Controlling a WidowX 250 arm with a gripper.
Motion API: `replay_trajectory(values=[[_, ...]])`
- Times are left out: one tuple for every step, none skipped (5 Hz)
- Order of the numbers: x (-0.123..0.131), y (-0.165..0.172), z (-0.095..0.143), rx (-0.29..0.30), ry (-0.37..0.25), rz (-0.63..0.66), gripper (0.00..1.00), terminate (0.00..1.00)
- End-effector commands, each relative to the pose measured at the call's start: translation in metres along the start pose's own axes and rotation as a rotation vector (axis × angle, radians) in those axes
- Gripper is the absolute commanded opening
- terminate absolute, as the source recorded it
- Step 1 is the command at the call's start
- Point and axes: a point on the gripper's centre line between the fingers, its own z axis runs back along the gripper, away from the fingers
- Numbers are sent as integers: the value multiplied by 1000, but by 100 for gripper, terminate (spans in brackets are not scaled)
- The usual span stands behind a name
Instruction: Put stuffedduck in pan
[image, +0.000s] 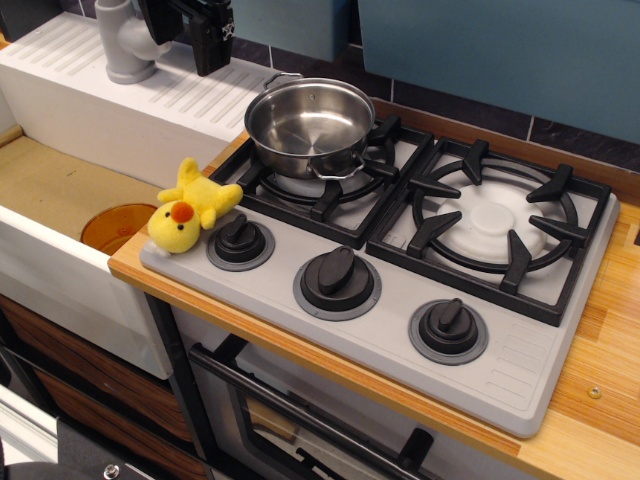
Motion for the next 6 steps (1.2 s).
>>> replay_trajectory(values=[[0, 0, 0, 0, 0, 0, 100, 0], [-16, -13, 6, 32, -10, 23, 100, 0], [-28, -21, 8, 41, -19, 24, 100, 0], [-39, -29, 10, 48, -23, 35, 100, 0], [-46, -34, 12, 72, -30, 44, 100, 0], [-51, -38, 12, 87, -42, 47, 100, 0]])
